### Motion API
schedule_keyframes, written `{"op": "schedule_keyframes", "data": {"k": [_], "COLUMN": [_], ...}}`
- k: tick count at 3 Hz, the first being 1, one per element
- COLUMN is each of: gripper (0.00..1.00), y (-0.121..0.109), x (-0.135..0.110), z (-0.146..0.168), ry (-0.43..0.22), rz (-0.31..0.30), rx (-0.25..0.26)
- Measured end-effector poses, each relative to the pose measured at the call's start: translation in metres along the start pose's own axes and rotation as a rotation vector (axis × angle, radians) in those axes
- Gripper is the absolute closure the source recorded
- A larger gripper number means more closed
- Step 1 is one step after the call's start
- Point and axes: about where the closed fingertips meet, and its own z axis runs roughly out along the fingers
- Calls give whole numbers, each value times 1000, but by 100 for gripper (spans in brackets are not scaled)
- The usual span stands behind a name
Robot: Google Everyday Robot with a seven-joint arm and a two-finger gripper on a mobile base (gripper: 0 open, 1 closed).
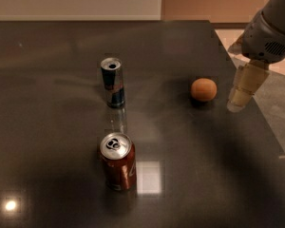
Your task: Move orange near coke can
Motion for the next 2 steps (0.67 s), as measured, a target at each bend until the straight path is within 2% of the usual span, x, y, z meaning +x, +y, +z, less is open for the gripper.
{"op": "schedule_keyframes", "data": {"k": [2], "gripper": [0], "y": [-16], "x": [0], "z": [55], "ry": [-37], "rz": [18], "rx": [-53]}}
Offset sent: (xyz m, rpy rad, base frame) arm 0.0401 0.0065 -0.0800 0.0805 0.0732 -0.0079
